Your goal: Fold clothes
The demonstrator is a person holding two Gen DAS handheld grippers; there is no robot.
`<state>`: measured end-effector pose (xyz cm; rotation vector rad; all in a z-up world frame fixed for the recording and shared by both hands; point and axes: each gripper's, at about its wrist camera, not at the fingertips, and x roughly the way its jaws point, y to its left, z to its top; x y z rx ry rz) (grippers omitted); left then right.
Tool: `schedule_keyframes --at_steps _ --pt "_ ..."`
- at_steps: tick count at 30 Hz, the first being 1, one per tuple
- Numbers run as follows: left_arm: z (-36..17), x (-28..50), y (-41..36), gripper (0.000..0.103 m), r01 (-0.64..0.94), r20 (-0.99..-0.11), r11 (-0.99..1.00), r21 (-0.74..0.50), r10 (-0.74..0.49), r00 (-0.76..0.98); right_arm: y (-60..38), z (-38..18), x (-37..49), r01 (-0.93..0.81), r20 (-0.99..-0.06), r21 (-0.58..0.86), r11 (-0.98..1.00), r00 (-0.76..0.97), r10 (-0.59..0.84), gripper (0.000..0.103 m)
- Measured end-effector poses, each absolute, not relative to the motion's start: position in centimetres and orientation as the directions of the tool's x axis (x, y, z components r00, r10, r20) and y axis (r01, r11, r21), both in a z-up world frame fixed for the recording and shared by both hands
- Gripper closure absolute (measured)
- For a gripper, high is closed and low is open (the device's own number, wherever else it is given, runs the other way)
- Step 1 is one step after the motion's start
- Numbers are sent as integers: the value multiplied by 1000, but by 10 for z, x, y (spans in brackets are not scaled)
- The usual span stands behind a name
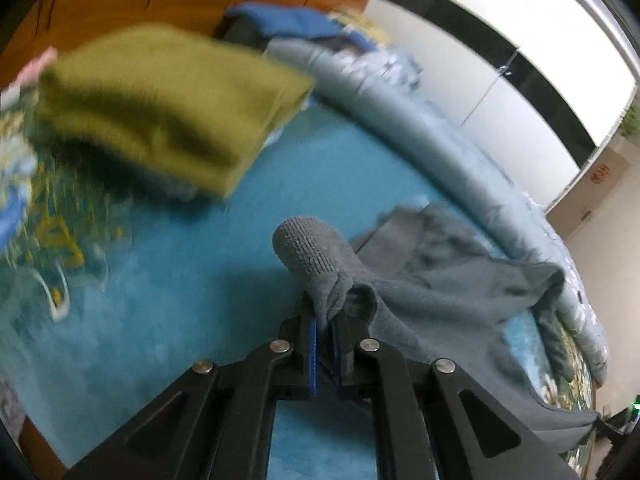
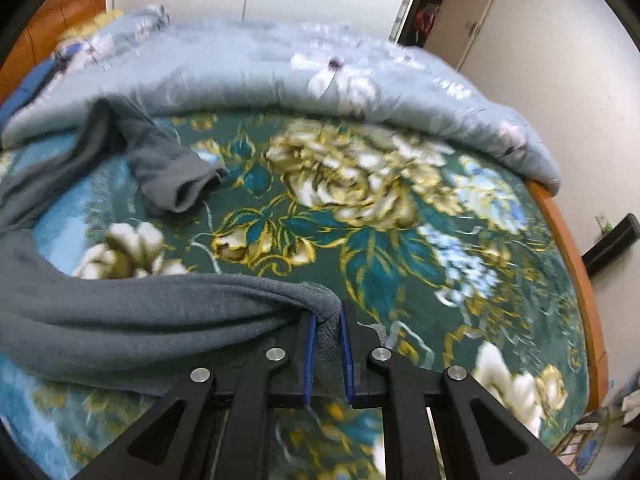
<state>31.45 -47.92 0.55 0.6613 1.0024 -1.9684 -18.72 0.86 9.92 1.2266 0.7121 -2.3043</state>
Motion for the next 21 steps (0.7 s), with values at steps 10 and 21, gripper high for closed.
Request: schedule_keyframes --at_steps 10,21 --pt "-18 310 -472 93 861 -743 -370 -349 -450 -495 -17 54 -211 565 -876 -188 -803 -467 -124 83" --pt "-19 313 -460 88 877 -730 -374 -300 -502 -464 105 72 -168 398 -806 262 -879 -411 -426 46"
